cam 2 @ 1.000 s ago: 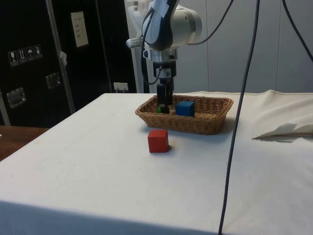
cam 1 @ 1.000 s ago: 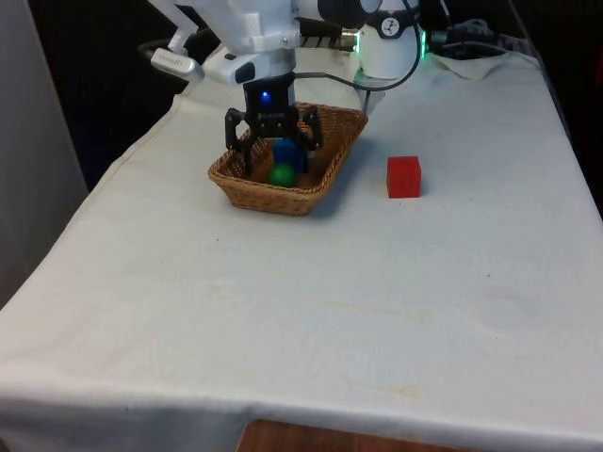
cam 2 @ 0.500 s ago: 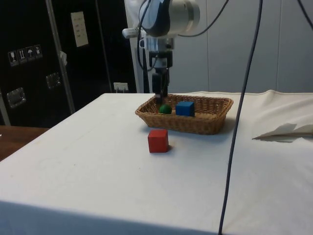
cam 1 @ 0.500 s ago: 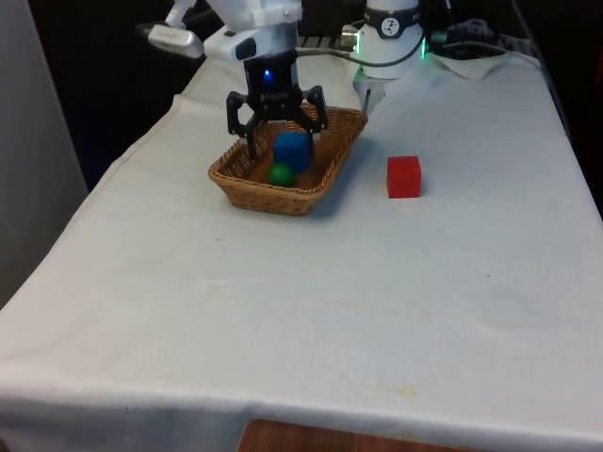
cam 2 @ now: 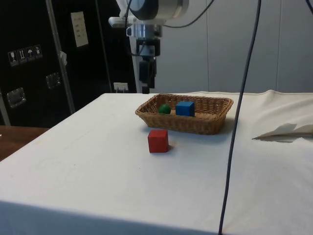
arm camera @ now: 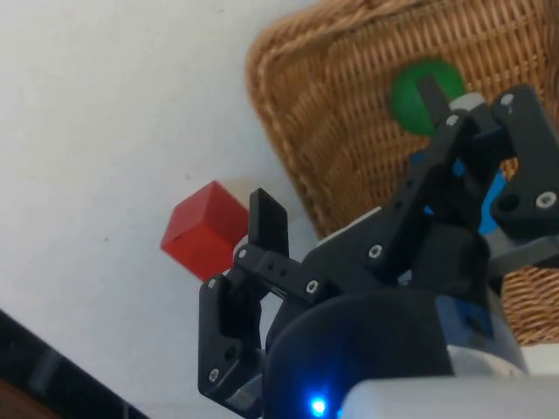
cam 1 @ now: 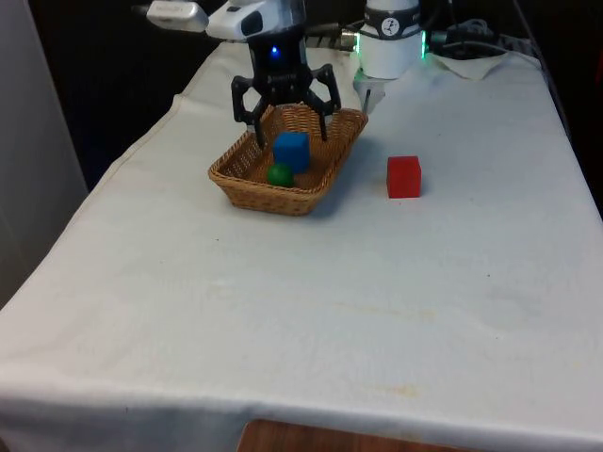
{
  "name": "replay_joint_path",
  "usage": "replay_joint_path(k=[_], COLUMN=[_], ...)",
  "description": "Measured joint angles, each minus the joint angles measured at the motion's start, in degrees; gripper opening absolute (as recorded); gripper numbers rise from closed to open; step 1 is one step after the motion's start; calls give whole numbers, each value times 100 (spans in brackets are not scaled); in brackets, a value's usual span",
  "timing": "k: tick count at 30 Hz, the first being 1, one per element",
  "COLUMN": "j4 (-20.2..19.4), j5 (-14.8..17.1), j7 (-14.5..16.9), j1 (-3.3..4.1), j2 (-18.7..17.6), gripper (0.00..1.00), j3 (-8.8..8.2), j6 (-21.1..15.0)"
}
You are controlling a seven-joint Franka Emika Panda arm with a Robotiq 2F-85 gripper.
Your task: Place all non-red objects into the basket.
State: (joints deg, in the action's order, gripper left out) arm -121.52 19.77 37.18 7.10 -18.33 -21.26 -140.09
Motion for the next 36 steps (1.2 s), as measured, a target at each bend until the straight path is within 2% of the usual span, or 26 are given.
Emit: replay_joint_path(k=[9, 14, 21, 31, 36], j4=[126, 126, 126, 74, 69], j5=[-17, -183, -258, -435, -487], j7=[-57, -258, -395, -722, -837], j1=[57, 92, 126, 126, 126], j2=[195, 481, 785, 1261, 1306], gripper=[100, 100, 100, 100, 100], j3=[74, 132, 160, 229, 229], j6=[275, 493, 739, 1077, 1077])
